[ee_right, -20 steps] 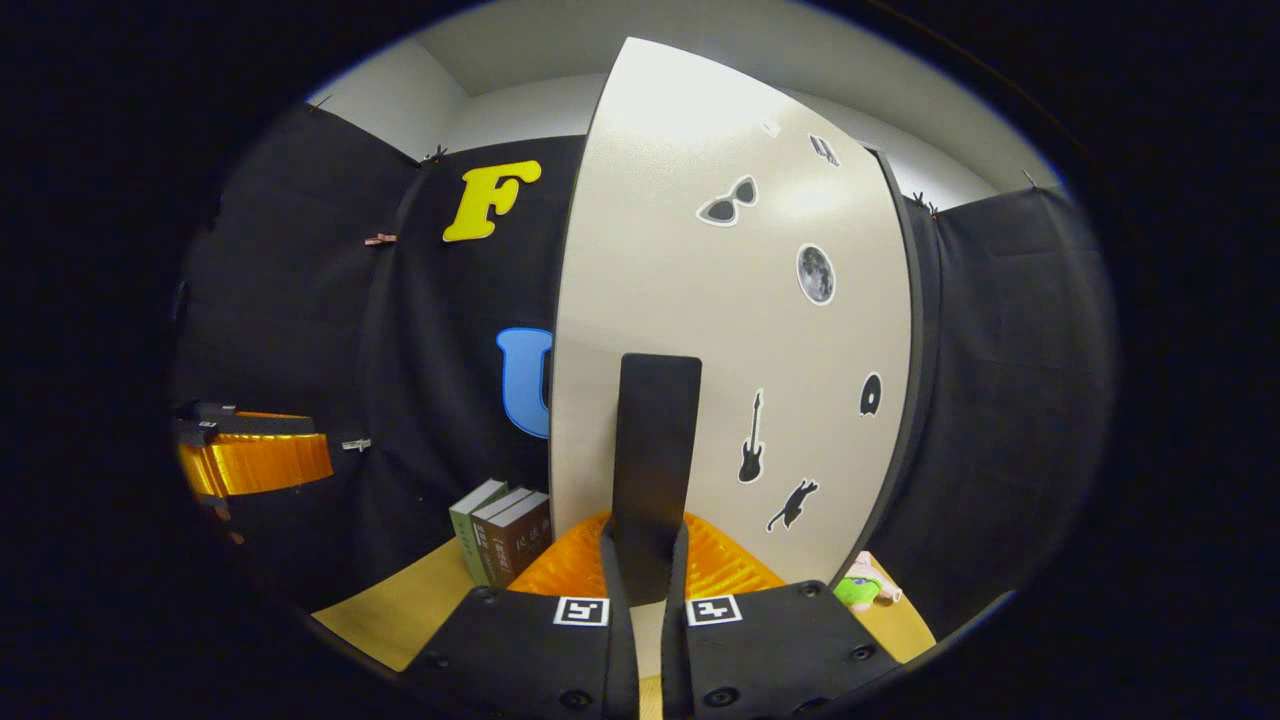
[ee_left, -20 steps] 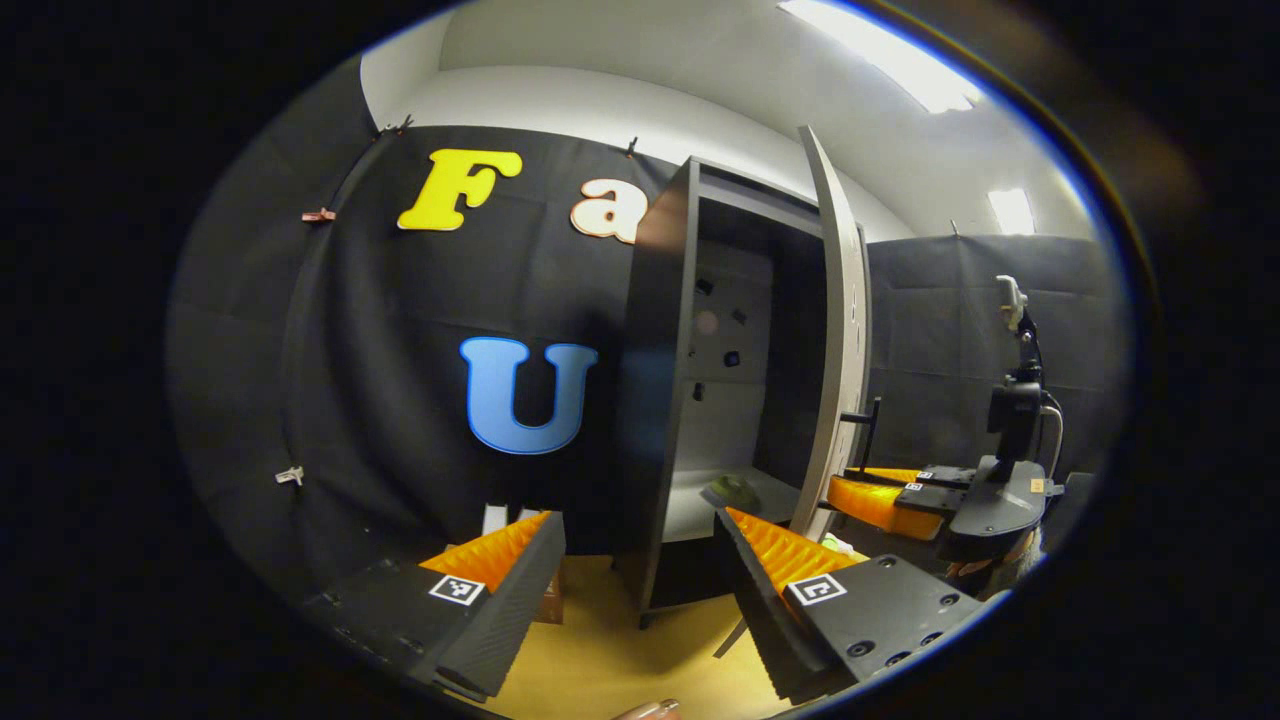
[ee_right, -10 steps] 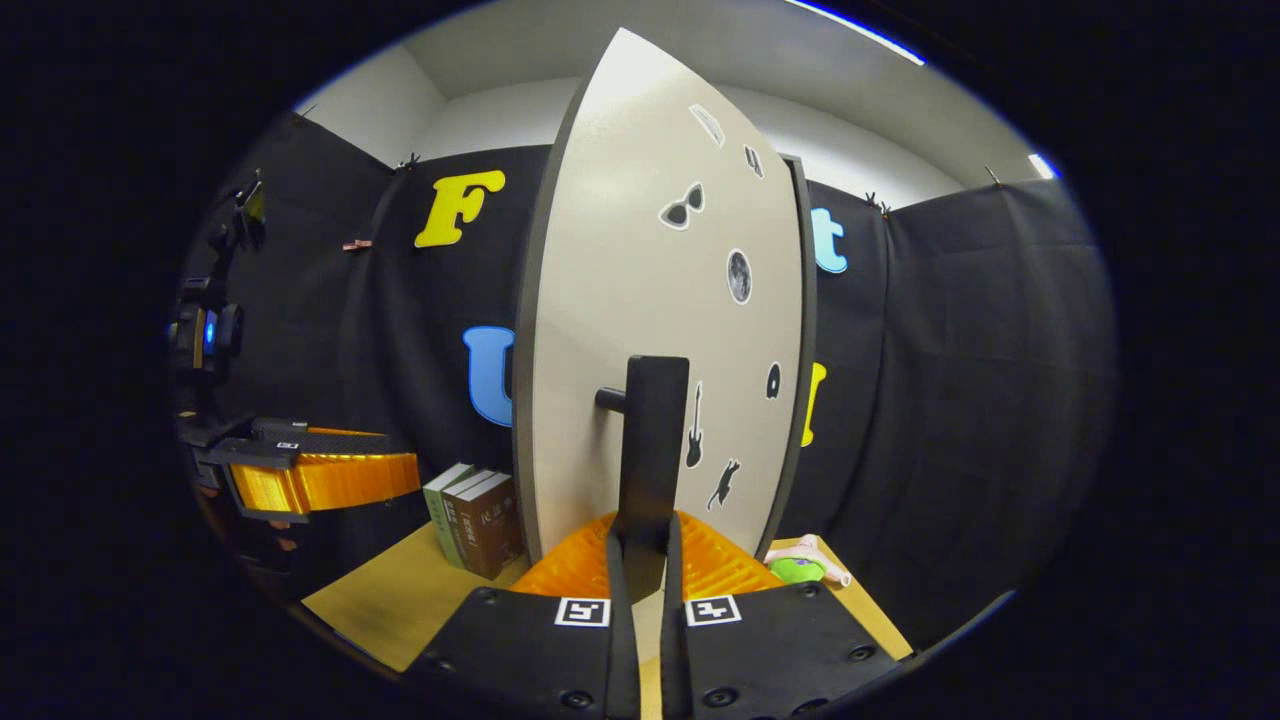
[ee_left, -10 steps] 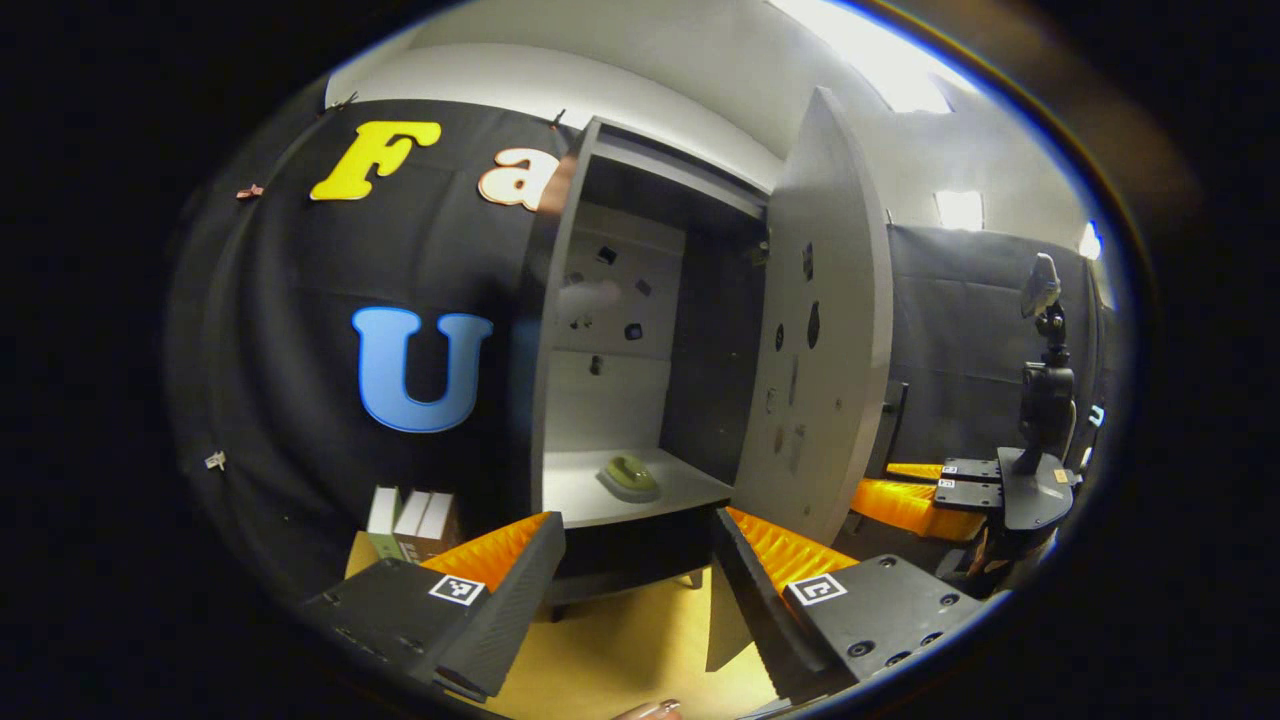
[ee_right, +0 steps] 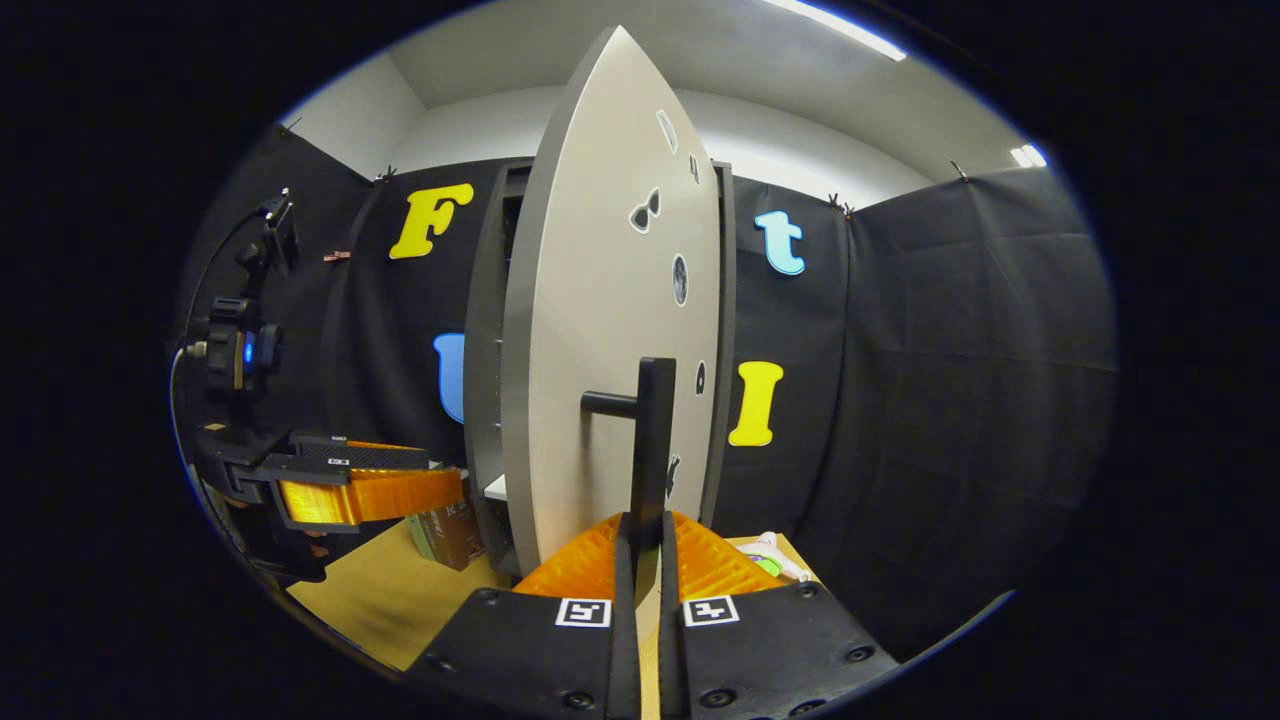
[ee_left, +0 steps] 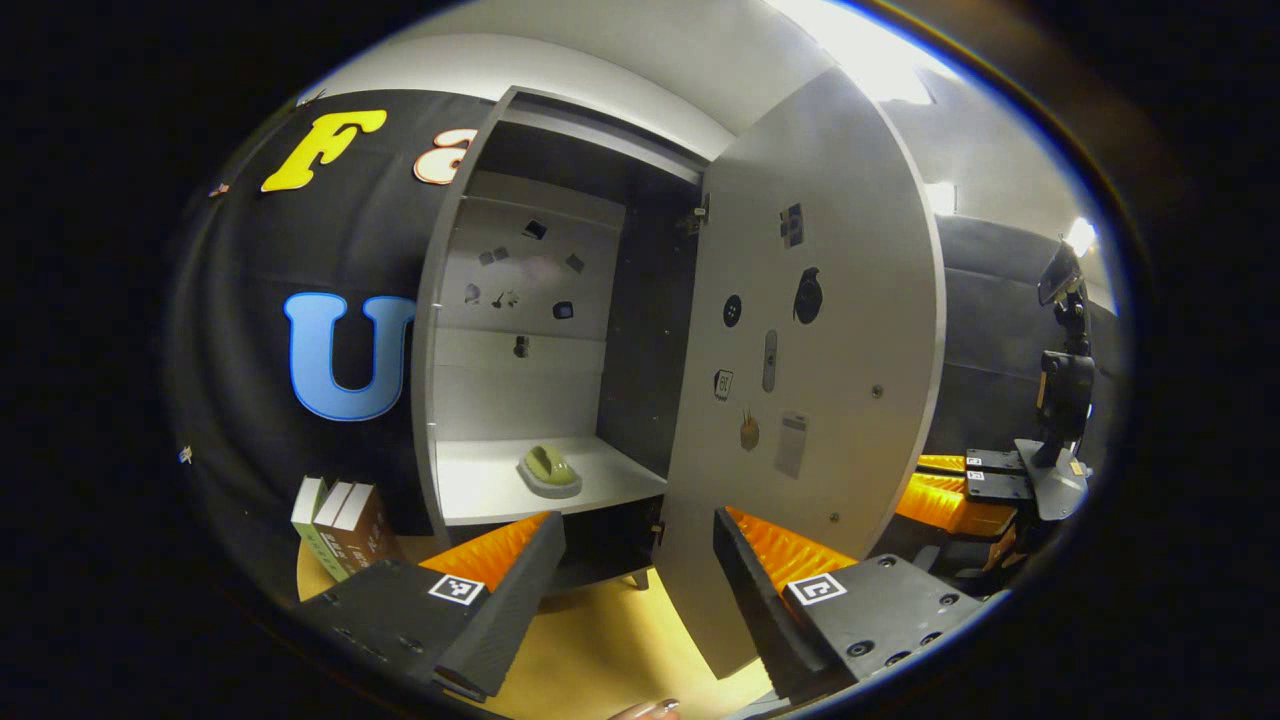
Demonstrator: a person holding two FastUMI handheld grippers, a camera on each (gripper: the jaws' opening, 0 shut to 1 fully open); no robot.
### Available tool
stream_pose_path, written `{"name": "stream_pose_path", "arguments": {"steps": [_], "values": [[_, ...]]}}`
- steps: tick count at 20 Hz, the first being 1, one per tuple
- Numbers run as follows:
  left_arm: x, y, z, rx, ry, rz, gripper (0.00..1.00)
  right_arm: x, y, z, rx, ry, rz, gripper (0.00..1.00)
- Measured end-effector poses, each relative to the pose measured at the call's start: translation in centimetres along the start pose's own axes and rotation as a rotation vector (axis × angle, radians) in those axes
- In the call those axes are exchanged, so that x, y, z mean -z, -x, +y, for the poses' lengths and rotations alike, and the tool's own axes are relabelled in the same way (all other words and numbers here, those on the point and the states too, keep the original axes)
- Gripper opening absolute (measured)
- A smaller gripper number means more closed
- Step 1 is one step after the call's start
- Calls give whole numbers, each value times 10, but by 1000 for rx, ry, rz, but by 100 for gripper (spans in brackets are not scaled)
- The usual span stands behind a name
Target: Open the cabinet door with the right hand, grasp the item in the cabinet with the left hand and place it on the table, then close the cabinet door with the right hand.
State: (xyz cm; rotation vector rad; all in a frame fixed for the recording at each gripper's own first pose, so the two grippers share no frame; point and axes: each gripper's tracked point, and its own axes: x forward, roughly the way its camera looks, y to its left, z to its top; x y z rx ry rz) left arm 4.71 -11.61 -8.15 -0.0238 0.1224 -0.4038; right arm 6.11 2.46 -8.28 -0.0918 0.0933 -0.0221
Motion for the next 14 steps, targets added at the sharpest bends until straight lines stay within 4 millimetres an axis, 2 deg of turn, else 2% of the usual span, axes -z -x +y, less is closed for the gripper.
{"name": "stream_pose_path", "arguments": {"steps": [3, 7, 10, 14], "values": [[-3, -18, -21, 1, -15, -14, 94, 0, -2, -11, -21, 41, 1, 11], [-1, -42, -43, -8, -16, -28, 94, 0, 3, -15, -84, 7, -6, 11], [0, -59, -48, -36, -23, -31, 95, 1, 3, -22, -110, 32, -9, 11], [0, -71, -47, -99, -33, -36, 94, 1, 1, -25, -162, -1, -14, 11]]}}
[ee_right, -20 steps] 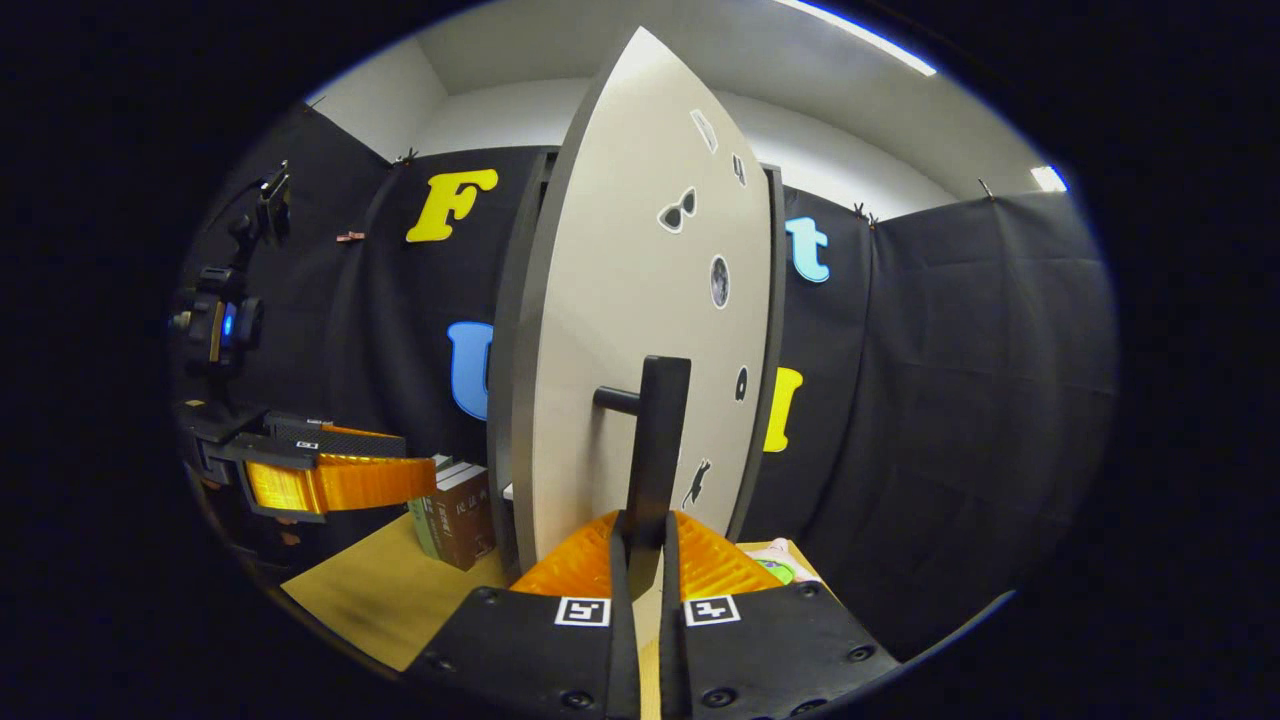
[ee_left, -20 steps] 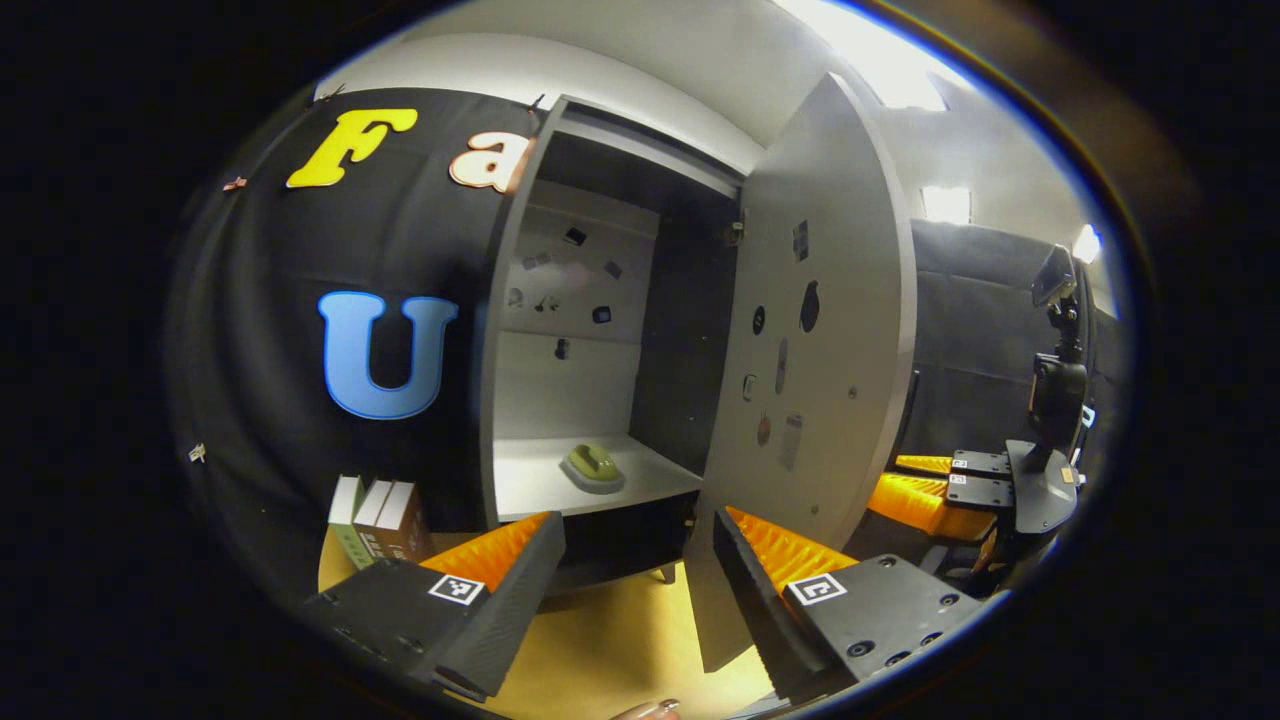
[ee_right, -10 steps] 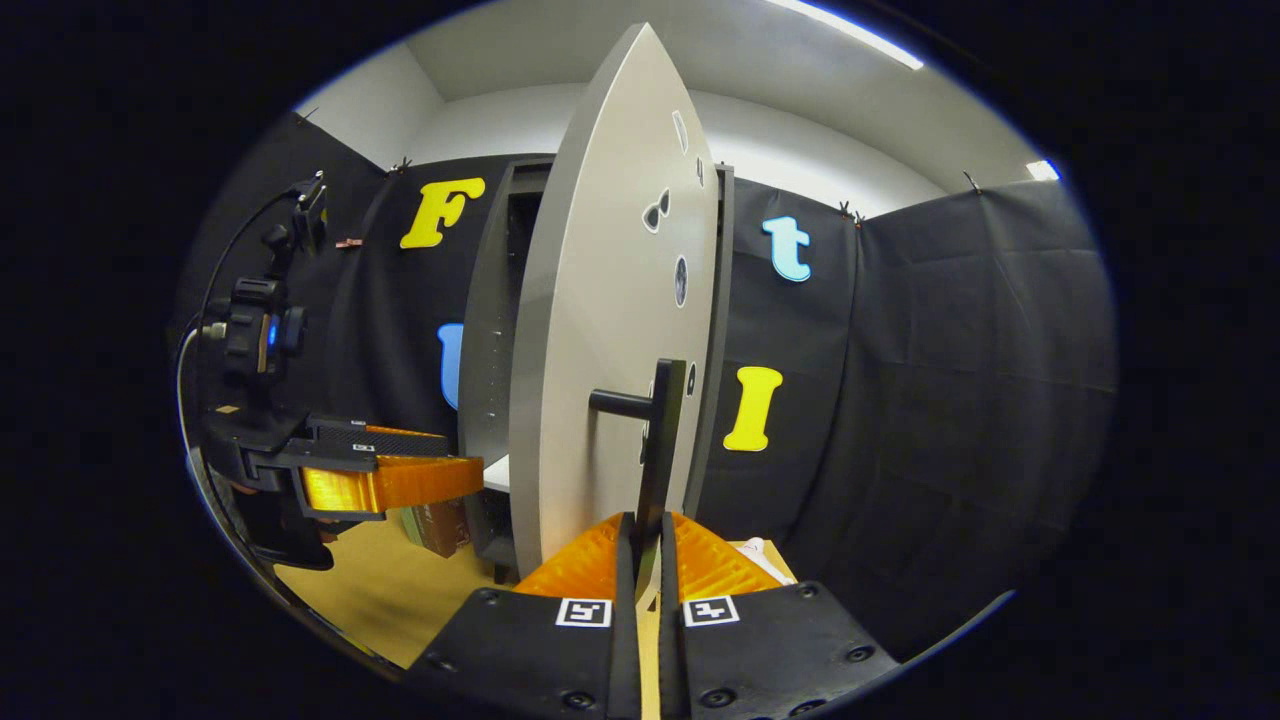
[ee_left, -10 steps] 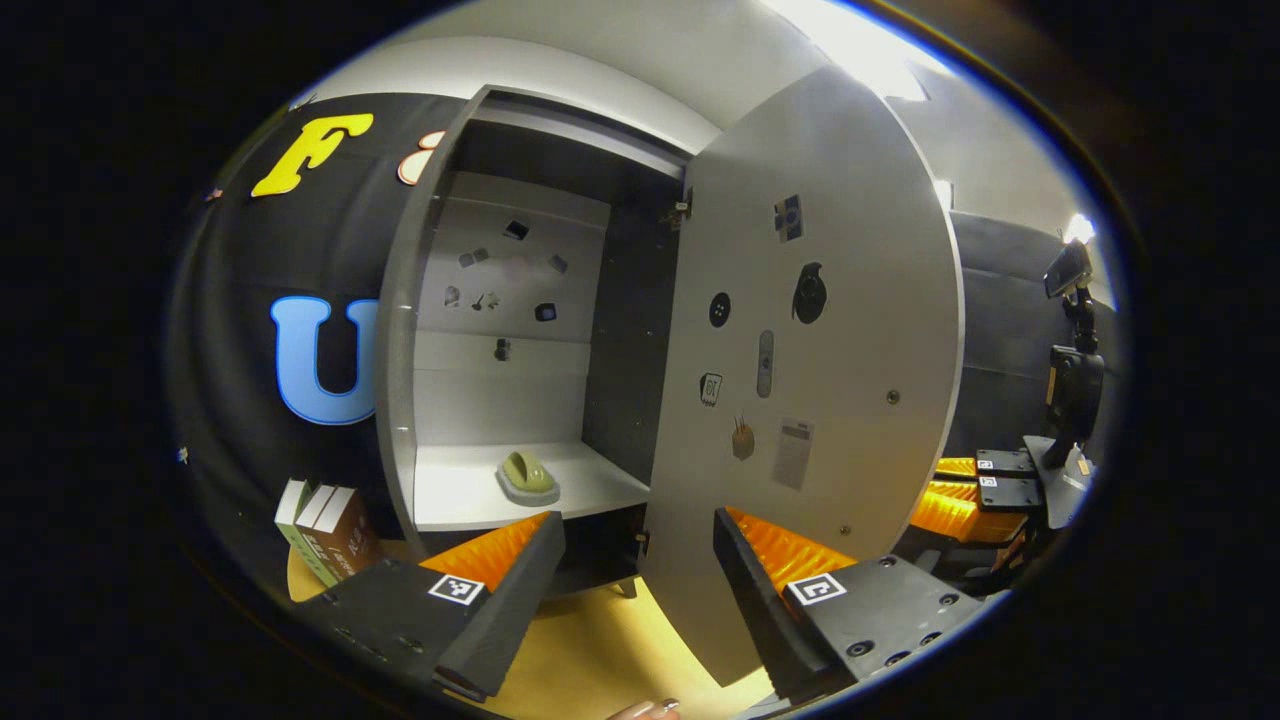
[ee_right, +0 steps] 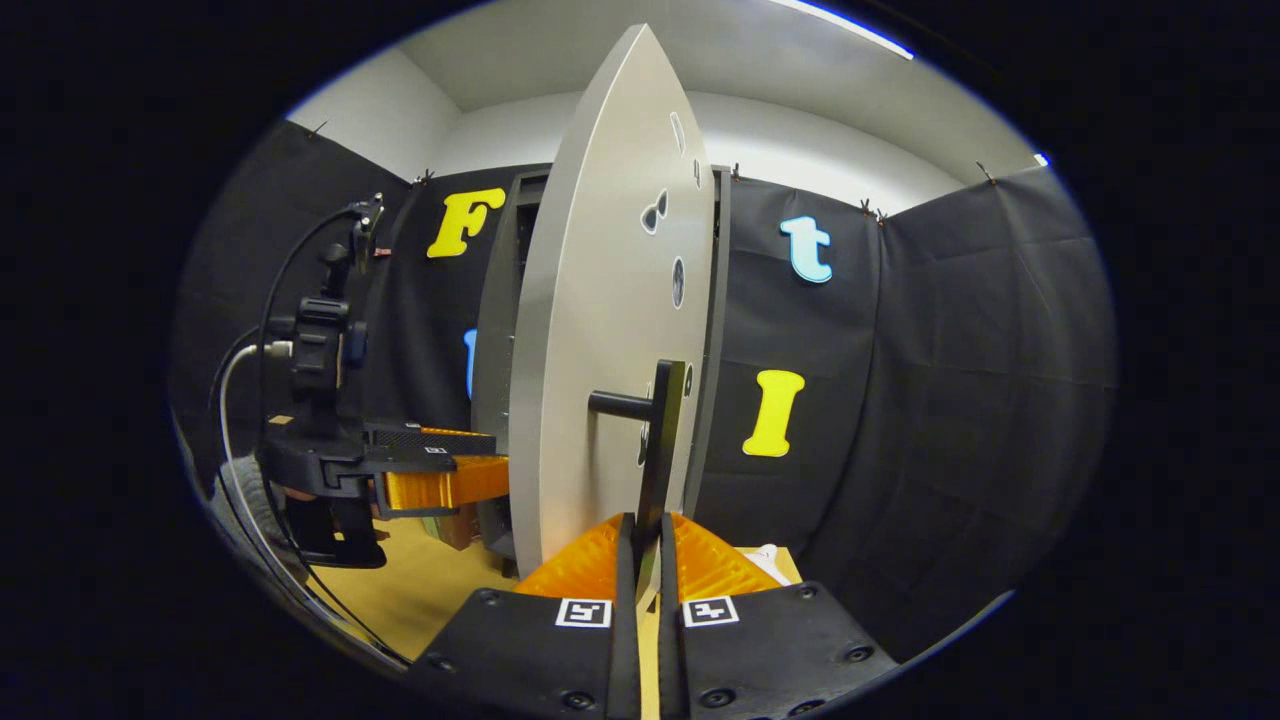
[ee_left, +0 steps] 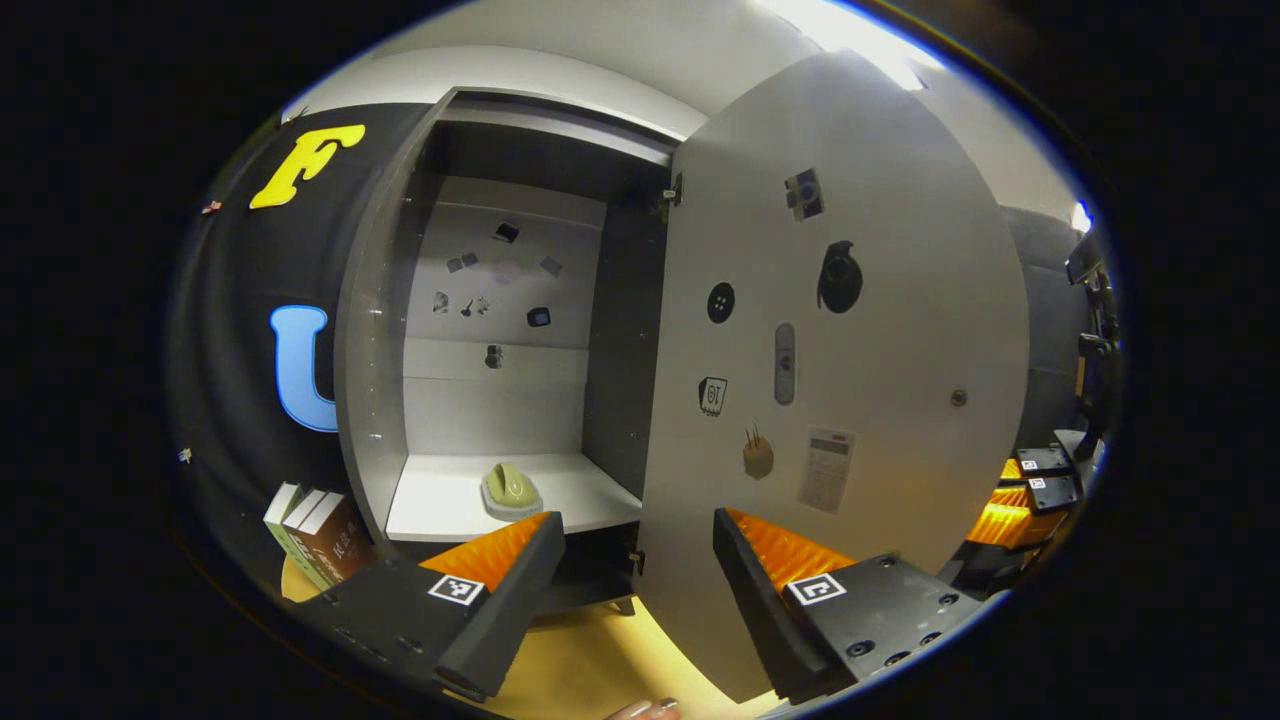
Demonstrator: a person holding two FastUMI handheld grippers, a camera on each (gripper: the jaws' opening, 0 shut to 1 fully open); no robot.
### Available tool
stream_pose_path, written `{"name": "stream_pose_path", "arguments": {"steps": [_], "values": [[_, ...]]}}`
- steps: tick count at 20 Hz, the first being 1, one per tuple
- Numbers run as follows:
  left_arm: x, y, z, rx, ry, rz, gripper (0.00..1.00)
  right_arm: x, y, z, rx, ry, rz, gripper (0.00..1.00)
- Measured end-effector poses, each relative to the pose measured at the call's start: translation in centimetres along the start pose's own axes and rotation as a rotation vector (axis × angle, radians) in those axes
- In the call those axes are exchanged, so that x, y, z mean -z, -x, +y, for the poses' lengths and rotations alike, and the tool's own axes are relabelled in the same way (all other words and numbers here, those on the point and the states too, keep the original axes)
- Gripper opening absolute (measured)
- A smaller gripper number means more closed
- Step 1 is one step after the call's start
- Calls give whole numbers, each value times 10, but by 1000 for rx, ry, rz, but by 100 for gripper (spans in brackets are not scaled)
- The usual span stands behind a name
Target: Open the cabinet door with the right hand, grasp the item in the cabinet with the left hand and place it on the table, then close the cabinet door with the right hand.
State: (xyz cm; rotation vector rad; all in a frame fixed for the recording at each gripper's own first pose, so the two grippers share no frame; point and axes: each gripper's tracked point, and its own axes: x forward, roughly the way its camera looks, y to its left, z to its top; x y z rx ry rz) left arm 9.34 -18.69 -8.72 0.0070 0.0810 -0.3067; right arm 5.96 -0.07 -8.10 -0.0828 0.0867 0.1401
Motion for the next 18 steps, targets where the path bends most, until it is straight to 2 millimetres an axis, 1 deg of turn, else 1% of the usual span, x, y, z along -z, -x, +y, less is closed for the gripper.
{"name": "stream_pose_path", "arguments": {"steps": [1, 5, 9, 13, 14, 16, 18], "values": [[1, -1, 3, -17, -5, 1, 94, 0, 1, -1, -8, -10, 0, 11], [0, -14, 10, -73, -7, 2, 95, 1, 4, -17, 22, 19, -6, 11], [0, -21, 1, -81, -10, 7, 94, 3, 6, -34, 58, 2, -14, 11], [0, -25, -6, -90, -28, 9, 94, 3, 7, -36, 8, -23, -24, 10], [-2, -26, -8, -93, -30, 8, 94, 4, 8, -41, -4, -21, -22, 10], [-6, -25, -5, -117, -47, -7, 94, 2, 20, -48, -33, -29, -51, 11], [-10, -26, 0, -148, -70, -28, 94, -4, 33, -54, -64, -83, -83, 10]]}}
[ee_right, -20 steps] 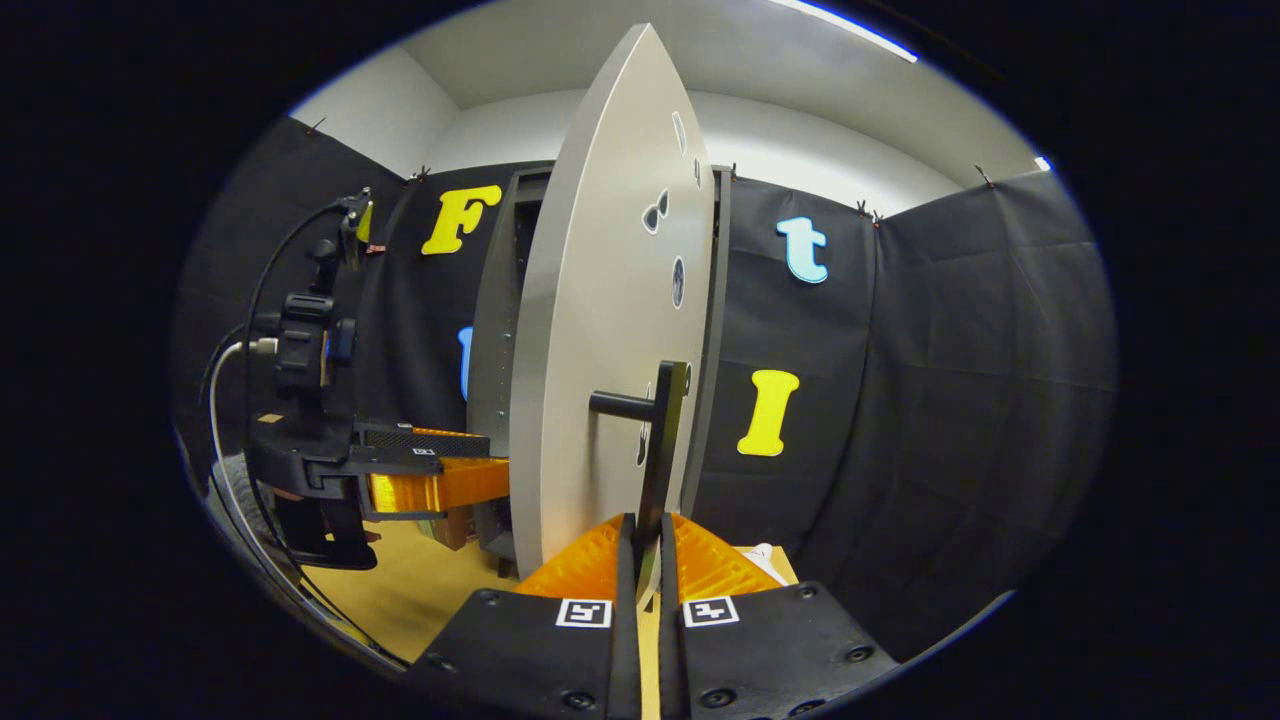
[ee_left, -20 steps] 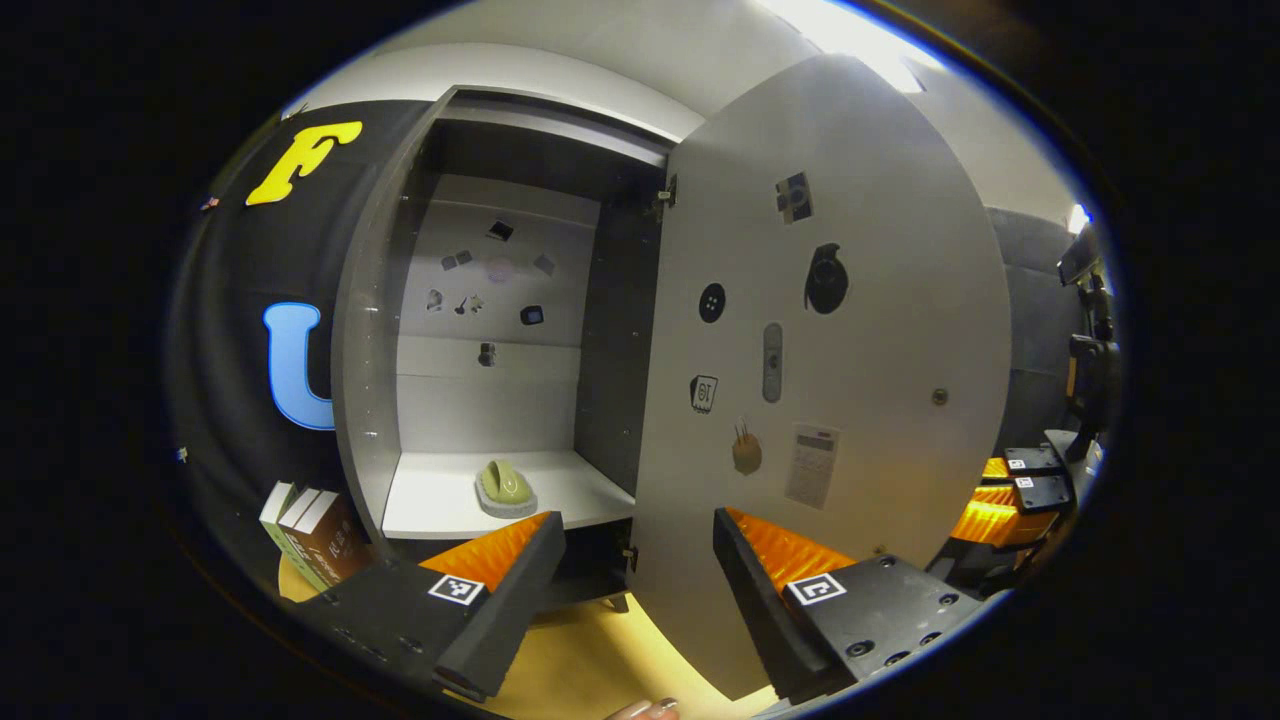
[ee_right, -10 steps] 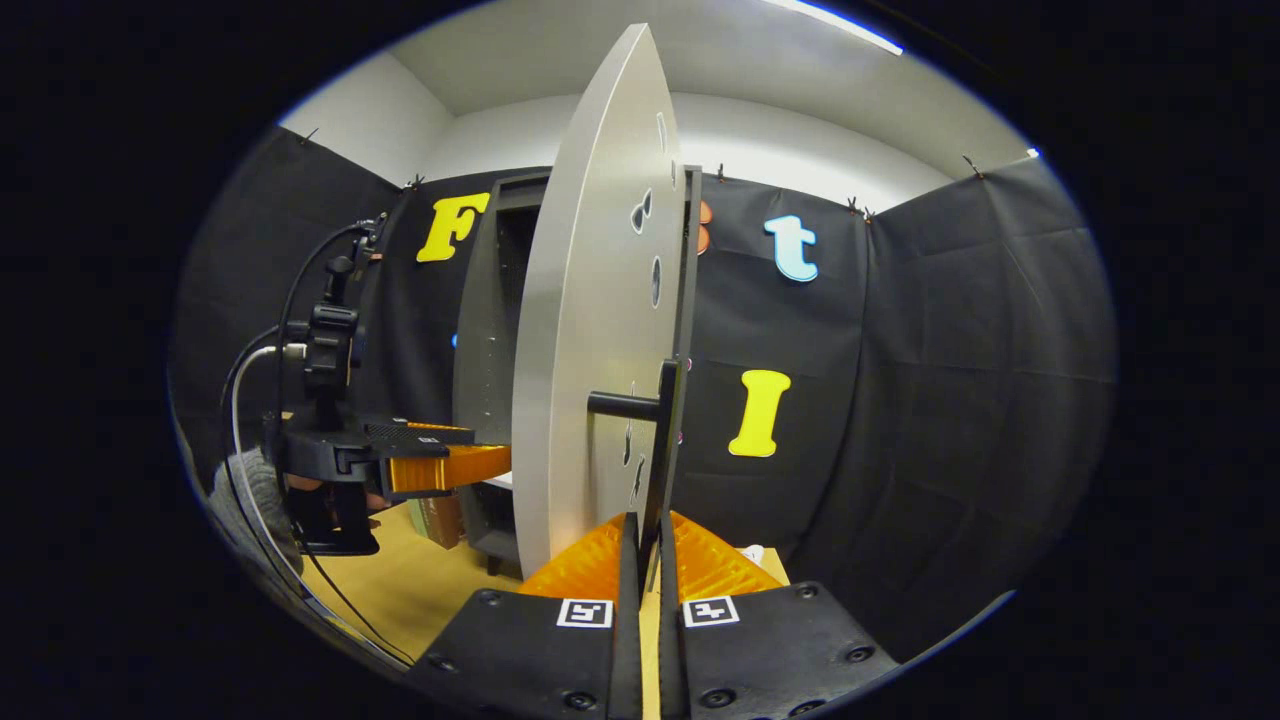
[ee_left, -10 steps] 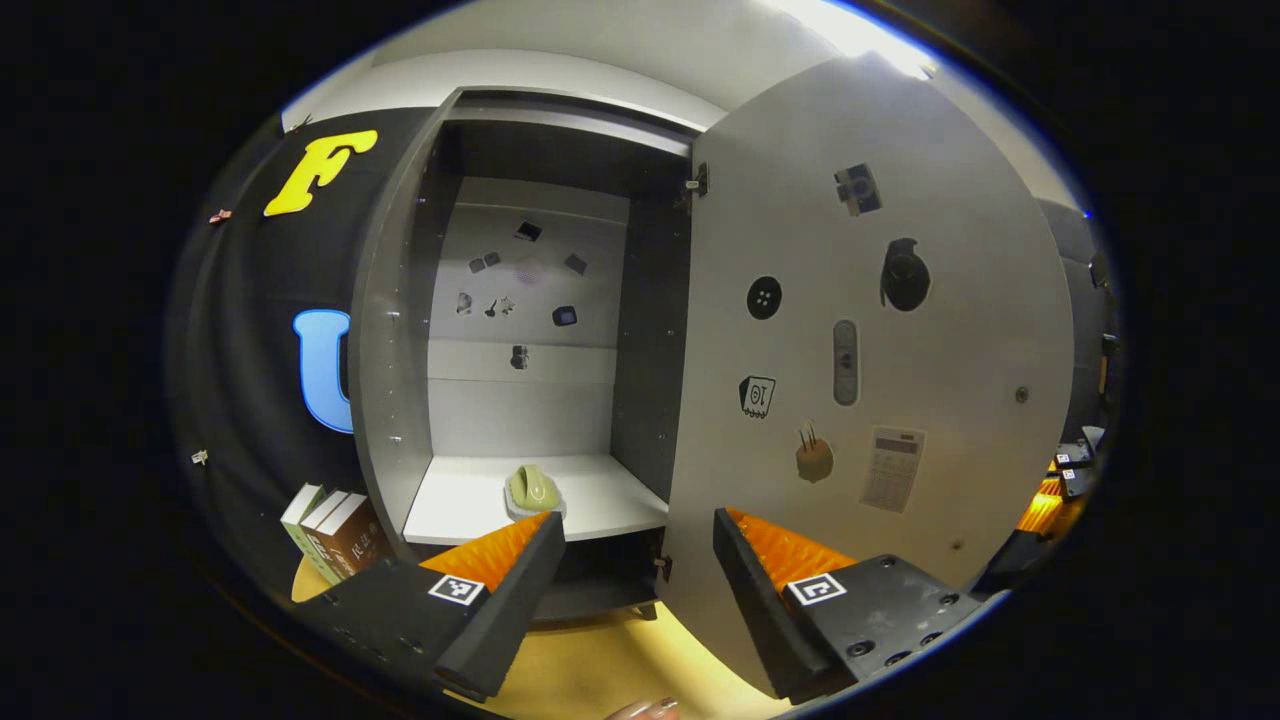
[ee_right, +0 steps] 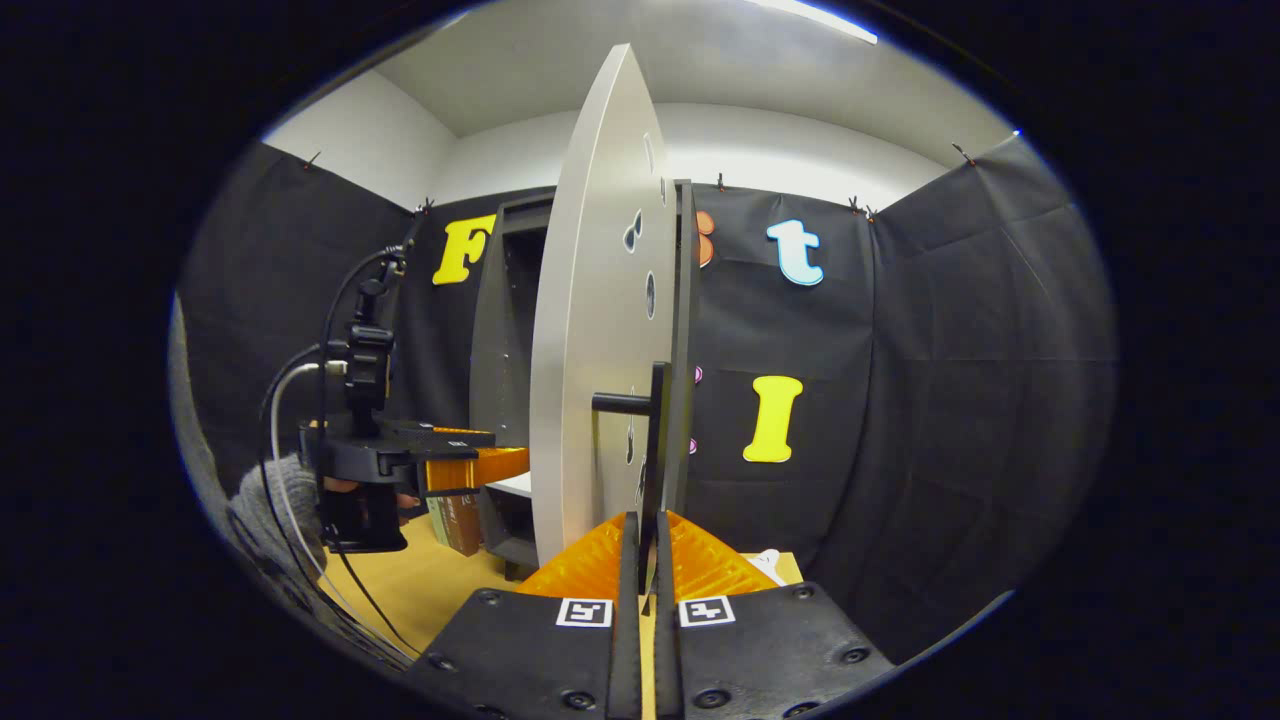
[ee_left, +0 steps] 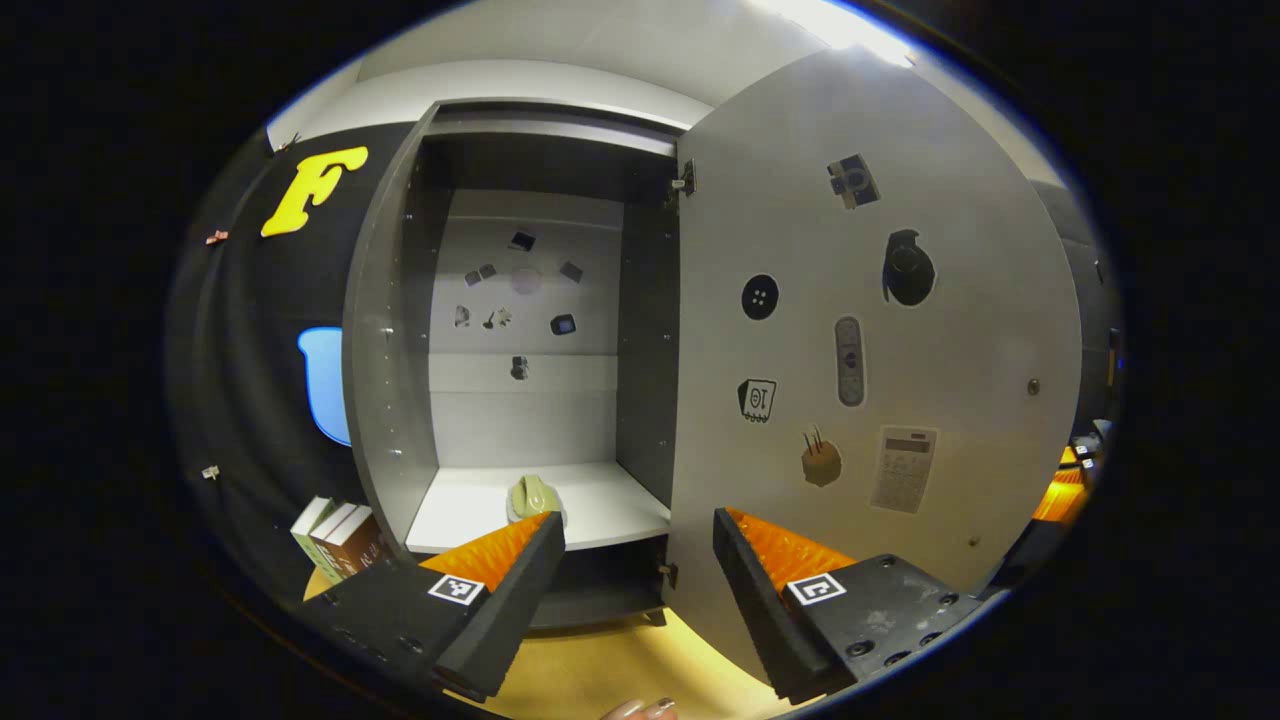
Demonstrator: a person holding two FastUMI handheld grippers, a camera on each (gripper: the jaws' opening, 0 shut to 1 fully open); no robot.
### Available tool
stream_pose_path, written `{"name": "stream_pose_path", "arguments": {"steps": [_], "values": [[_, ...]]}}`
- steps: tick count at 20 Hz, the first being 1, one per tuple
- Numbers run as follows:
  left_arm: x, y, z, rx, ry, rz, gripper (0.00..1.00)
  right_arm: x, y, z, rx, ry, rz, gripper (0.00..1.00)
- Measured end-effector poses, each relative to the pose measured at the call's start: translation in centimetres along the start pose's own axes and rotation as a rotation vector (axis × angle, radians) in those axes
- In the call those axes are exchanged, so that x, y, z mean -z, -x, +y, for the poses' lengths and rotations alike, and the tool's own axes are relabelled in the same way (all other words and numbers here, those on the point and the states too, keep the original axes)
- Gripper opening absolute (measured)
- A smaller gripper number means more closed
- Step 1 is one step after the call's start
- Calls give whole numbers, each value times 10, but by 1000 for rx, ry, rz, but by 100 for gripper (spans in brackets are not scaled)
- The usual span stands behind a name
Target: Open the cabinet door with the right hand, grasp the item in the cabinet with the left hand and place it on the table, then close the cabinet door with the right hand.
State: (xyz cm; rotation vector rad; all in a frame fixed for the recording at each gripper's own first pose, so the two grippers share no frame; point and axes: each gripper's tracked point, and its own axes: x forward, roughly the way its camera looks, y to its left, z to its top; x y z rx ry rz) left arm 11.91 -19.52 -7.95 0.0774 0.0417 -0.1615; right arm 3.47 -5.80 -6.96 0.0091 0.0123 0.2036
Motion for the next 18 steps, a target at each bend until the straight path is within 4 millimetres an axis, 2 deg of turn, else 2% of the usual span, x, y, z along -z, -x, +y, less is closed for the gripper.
{"name": "stream_pose_path", "arguments": {"steps": [1, 2, 3, 4, 7, 8, 10, 11, 12, 14, 18], "values": [[-1, -2, 2, -9, -6, -7, 94, -4, 11, -12, 24, -14, -16, 9], [-3, -4, 3, -17, -7, -12, 94, -3, 13, -28, 66, -22, -34, 14], [-5, -7, 7, -33, -5, -18, 94, -6, 24, -48, 121, -32, -49, 15], [-8, -10, 15, -62, -5, -27, 94, 1, 22, -69, 184, -41, -47, 14], [-13, -28, 38, -138, 16, -27, 94, 25, 35, -130, 381, -3, 2, 89], [-13, -36, 43, -134, 11, -4, 94, 32, 43, -143, 426, 26, 30, 88], [-10, -53, 54, -120, -36, 42, 94, 44, 51, -159, 492, 85, 75, 99], [-7, -65, 57, -104, -51, 58, 91, 47, 53, -166, 515, 107, 87, 99], [-2, -76, 60, -93, -47, 84, 94, 50, 54, -171, 531, 118, 94, 99], [8, -99, 61, -51, -19, 137, 94, 52, 53, -176, 550, 120, 92, 98], [21, -147, 87, -73, -42, 224, 93, 63, 50, -202, 619, 139, 117, 97]]}}
